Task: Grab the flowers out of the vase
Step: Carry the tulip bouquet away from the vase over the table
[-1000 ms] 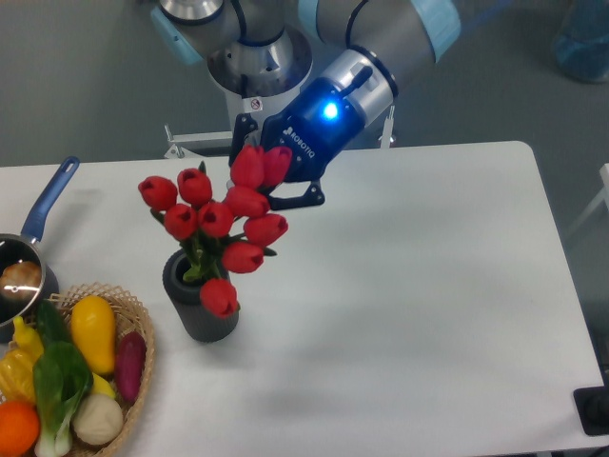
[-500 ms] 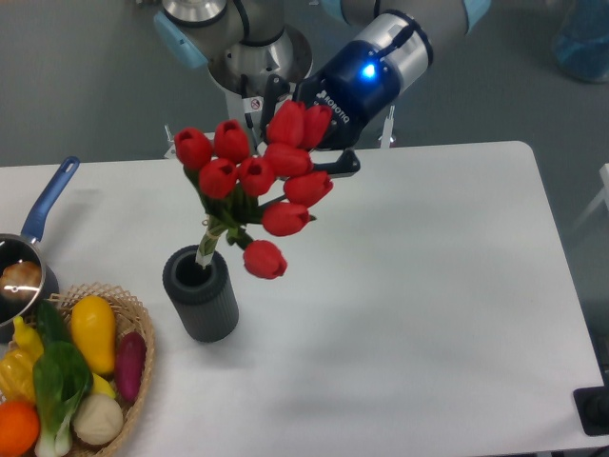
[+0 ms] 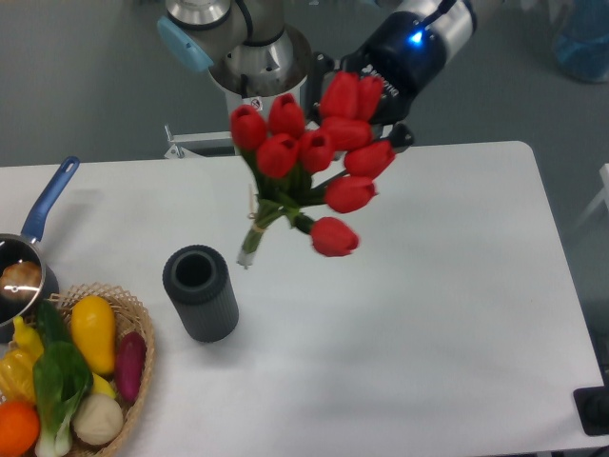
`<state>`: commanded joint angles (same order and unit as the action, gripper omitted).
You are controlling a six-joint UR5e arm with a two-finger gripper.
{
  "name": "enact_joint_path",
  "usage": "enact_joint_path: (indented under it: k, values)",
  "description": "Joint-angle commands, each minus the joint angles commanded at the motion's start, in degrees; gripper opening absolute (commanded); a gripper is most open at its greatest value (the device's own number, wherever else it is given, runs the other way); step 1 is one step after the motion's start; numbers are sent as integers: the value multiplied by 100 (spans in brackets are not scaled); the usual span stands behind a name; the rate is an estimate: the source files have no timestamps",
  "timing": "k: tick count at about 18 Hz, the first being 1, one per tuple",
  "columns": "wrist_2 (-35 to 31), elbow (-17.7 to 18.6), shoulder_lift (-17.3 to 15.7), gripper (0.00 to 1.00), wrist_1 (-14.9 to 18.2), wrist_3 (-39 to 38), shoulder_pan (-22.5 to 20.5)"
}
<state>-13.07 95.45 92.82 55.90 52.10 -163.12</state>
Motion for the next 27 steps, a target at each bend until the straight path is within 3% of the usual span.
enact_joint_path:
  k: [7,10,15,18,21,27]
  values:
    - [-1319,62,8,13,0,616,-9]
    - [-2171,62,17,13,0,897,0]
    - [-2823,106,70,18,9,1082,-62]
    - [-3647,106,105,18,17,1449,-80]
    - [-4369,71,245,16,9,2074,-79]
    - [-5502,-166,474,16,35,2426,-27]
